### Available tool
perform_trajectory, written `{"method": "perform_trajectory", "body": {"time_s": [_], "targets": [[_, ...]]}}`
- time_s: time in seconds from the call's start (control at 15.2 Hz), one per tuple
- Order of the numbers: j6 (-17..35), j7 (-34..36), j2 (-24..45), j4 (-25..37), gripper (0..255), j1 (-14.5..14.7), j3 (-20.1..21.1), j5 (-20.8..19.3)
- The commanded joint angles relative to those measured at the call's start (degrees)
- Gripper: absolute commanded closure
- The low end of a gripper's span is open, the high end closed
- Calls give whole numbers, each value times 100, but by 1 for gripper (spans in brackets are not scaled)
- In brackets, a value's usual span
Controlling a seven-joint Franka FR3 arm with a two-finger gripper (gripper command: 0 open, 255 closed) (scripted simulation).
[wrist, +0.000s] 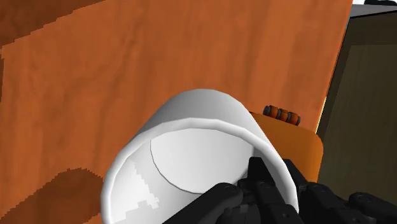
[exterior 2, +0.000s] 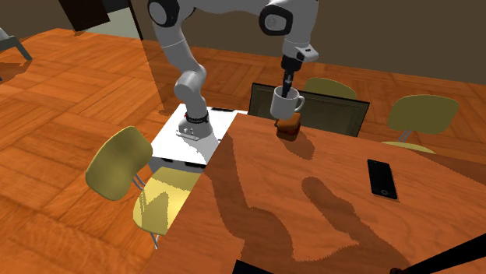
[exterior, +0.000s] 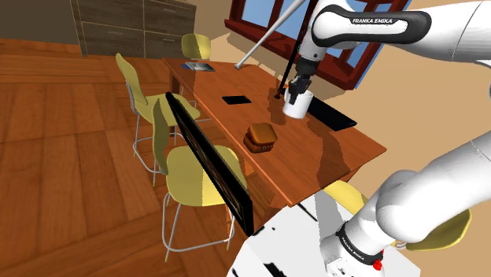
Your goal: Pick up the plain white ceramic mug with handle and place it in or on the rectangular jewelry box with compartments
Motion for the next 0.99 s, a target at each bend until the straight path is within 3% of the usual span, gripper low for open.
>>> {"method": "perform_trajectory", "body": {"time_s": [0.0, 0.4, 0.92], "targets": [[-20, 257, 152, 159, 255, 120, 162, 82], [-165, 931, 750, 874, 255, 449, 575, 270], [447, 939, 793, 305, 255, 445, 568, 269]]}}
